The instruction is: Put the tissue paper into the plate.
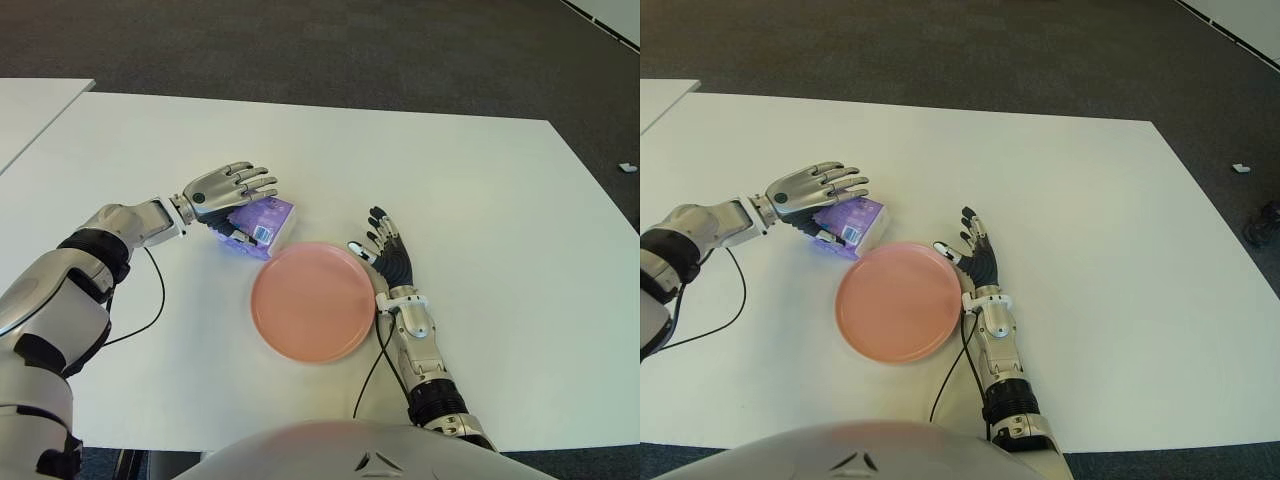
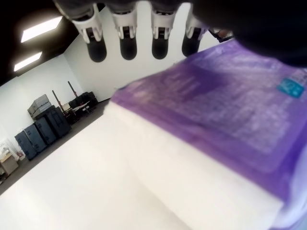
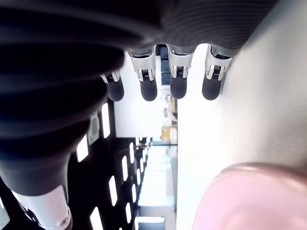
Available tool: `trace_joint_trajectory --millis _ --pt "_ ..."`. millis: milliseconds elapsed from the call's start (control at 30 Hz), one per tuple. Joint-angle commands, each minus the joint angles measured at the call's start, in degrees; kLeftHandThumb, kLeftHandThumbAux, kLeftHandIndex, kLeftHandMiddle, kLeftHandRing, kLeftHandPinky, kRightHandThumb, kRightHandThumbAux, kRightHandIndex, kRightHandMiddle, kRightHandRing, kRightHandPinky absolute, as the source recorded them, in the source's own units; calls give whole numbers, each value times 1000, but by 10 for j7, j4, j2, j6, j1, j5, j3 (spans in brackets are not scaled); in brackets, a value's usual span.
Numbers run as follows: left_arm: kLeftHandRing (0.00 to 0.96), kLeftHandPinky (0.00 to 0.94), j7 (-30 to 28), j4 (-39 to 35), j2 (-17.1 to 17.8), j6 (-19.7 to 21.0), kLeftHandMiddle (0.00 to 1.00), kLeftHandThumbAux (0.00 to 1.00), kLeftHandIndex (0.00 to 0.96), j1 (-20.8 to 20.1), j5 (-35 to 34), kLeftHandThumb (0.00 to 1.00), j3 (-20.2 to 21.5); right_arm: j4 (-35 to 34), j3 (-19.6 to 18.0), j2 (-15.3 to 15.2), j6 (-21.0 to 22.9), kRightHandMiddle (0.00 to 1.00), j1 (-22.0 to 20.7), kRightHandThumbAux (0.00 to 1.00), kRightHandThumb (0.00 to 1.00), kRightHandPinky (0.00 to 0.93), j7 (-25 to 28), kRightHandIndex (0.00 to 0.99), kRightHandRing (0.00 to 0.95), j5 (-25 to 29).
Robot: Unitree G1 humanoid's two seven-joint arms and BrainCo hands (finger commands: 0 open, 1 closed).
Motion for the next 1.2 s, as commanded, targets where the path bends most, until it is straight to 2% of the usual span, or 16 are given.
trace_joint_trajectory --millis 33,167,433,600,900,1200 --pt "0 0 -46 21 -14 -19 0 165 0 7 9 314 -30 29 -6 -5 32 18 48 738 57 44 2 0 21 6" --pt "0 0 -72 25 -12 -31 0 163 0 2 3 333 -37 23 -5 -5 35 17 51 736 55 41 2 0 19 4" --pt "0 0 -159 24 0 -71 0 159 0 -10 -24 356 -42 15 -5 -7 41 19 55 745 44 46 6 0 20 5" --pt "0 0 -198 18 9 -87 0 148 0 -8 -50 364 -31 13 -5 -7 45 19 56 746 38 43 8 0 20 6" --pt "0 0 -233 -4 28 -96 0 128 0 2 -82 367 -14 9 -4 -8 49 23 57 737 37 51 16 0 25 8" --pt "0 0 -272 -68 69 -109 0 123 0 17 -118 339 25 6 -4 -8 53 26 58 725 41 50 22 0 29 10"
